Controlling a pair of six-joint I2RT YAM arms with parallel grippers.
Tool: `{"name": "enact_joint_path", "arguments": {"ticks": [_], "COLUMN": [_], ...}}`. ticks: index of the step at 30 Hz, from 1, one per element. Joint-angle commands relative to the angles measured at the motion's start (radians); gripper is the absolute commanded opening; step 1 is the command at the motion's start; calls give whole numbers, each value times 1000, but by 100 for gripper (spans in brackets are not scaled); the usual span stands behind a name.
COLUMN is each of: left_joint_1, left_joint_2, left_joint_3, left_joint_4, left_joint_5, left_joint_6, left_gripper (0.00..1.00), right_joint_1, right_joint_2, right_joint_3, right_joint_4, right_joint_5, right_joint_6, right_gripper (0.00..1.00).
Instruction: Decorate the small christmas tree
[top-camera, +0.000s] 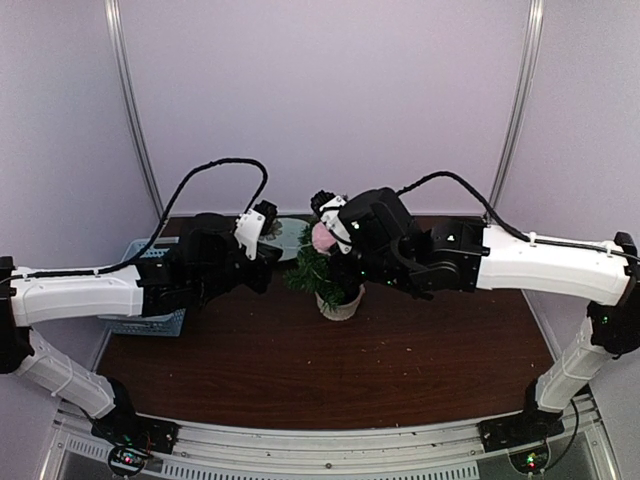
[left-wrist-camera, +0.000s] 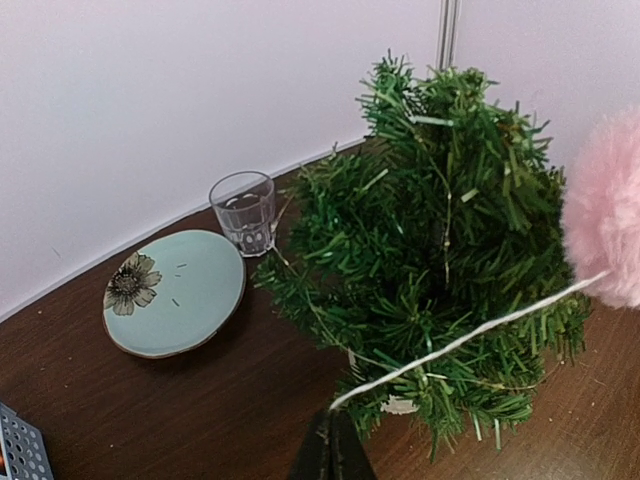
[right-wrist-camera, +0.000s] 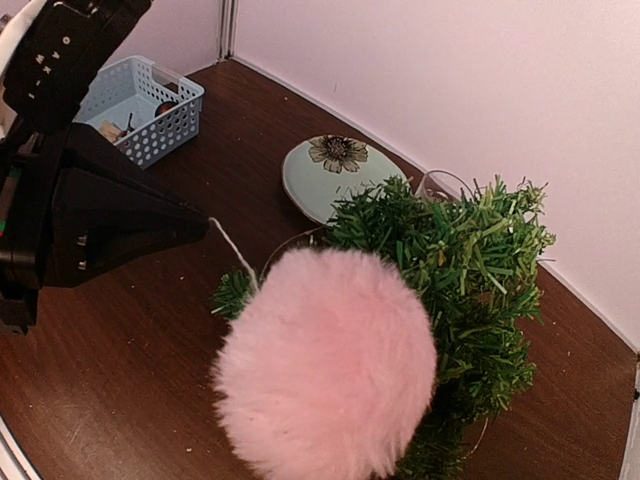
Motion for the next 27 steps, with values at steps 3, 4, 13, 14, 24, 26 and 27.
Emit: {"name": "enact_joint_path", "arguments": {"ticks": [3, 4, 13, 14, 24, 26, 27], "left_joint_1": [23, 26, 30, 30, 5, 0, 0], "left_joint_2": [52, 62, 133, 137, 118, 122, 123], "left_joint_3": [-12, -10, -17, -22, -87, -93, -98], "left_joint_4": [66, 72, 116, 121, 194, 212, 223], "left_joint_5": [23, 28, 100, 117, 211, 215, 218], "left_joint_6": [-35, -35, -60, -64, -86, -95, -101], "left_gripper": [0, 0, 0, 0, 0, 0, 0], "right_joint_1": [8, 9, 8, 8, 8, 8, 8], "right_joint_2": [45, 53, 111, 116, 142, 142, 143], "right_joint_3": [62, 66, 110, 112, 114, 113, 112], "right_joint_4": [-54, -56, -93, -98, -116, -115, -115], "right_joint_5": [92, 94, 126, 128, 132, 131, 132], "right_joint_6": [2, 3, 7, 9, 31, 34, 33], "right_gripper": [0, 0, 0, 0, 0, 0, 0]}}
